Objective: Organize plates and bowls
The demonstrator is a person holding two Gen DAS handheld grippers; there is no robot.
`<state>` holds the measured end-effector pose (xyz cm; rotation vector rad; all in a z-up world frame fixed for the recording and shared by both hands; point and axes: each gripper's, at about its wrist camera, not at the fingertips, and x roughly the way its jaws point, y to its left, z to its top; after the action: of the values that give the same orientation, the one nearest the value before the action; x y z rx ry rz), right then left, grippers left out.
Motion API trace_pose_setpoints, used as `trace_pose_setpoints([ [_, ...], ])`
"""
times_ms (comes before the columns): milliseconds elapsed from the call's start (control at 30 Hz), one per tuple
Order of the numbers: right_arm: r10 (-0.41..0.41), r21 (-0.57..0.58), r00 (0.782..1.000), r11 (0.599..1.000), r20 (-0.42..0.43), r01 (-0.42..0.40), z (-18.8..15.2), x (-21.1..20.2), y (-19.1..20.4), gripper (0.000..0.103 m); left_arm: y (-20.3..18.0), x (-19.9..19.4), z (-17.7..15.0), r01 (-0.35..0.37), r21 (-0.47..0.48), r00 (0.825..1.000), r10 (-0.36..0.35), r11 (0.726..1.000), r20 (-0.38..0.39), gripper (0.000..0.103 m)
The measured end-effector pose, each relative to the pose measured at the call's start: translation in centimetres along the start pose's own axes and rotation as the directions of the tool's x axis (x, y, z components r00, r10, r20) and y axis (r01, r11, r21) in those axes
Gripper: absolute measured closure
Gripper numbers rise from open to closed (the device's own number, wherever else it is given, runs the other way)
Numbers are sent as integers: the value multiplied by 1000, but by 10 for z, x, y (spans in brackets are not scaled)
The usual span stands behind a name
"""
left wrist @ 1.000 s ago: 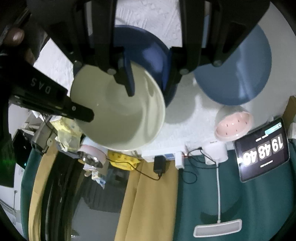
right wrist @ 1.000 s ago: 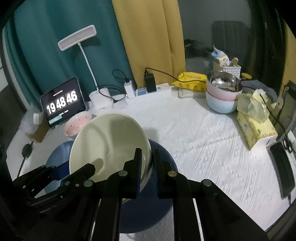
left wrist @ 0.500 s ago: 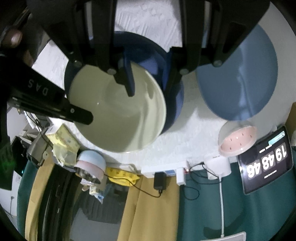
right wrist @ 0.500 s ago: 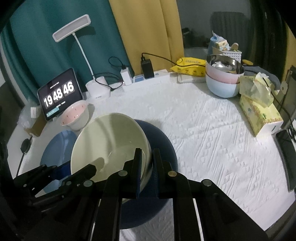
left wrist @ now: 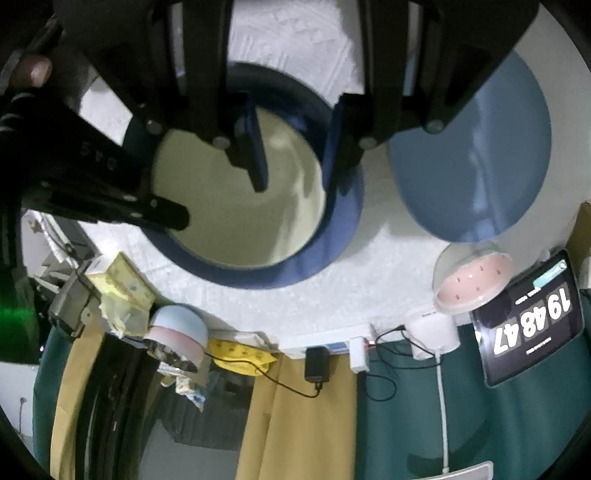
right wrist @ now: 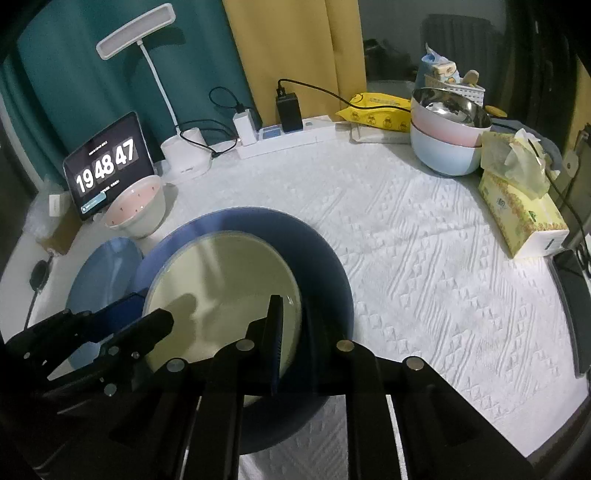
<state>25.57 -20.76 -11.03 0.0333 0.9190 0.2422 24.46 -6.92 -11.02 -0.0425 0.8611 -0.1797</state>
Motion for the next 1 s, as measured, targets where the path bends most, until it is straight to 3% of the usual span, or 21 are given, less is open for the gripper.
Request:
trace_pose_setpoints([
  [133,-2,-6,1000,1000,14,2,3,-3,2,81,-1,0,0,3,4,1000,-3,1000,-3,71],
  [433,-23,-24,996,999,83,25,15,-23,11,81,8,-13,6,4,-16,999,-3,1000,43,71],
  [1000,15,-110,994,994,105,-3,32,-26,61,81,51,-37,13,5,-92,993,6,996,118,65],
])
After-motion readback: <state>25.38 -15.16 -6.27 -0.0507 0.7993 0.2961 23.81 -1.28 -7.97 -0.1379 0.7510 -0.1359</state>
